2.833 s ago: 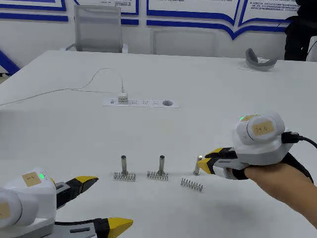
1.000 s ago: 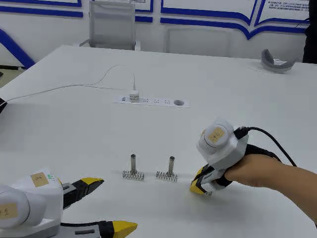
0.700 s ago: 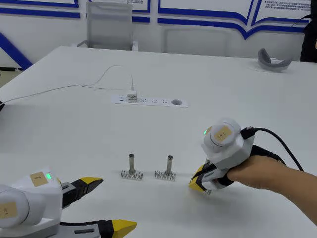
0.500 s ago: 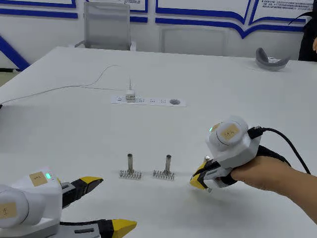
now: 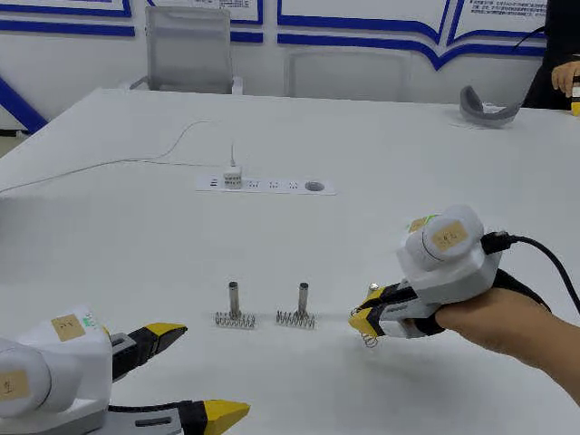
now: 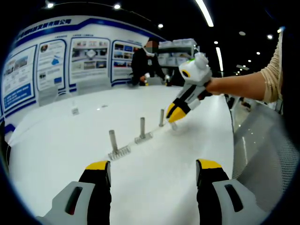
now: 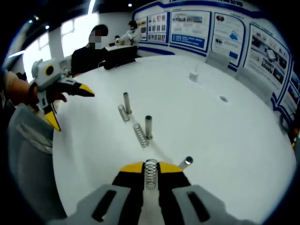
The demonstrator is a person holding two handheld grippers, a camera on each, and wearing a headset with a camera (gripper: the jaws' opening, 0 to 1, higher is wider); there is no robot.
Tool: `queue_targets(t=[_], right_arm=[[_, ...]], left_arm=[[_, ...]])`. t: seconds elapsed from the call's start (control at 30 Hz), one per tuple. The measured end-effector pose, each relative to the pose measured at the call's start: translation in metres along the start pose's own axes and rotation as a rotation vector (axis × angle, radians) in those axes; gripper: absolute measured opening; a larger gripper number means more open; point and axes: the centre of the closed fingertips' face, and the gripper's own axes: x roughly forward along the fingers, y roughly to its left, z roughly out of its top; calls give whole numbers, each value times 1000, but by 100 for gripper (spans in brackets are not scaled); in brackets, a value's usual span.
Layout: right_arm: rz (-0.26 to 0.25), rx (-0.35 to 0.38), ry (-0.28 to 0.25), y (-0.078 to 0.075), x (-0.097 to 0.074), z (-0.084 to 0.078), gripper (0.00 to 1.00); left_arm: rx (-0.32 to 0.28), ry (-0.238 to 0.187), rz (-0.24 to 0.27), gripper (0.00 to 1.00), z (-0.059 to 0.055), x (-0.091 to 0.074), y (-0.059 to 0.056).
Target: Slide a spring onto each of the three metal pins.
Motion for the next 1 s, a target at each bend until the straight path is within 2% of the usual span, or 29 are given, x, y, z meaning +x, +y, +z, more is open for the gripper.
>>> queue_targets(t=[0.13,0.37,1.0], right_arm=[[-5,23,-35,0,-5,5,12],[-32,66,-142,-5,-19,24,12],[-128,95,-321,-28,-45,55,12]], left_arm=[[3,-2,0,75,1,0,-1],[4,-3,2,75,1,0,0],[2,-4,2,76,2,-1,-1]])
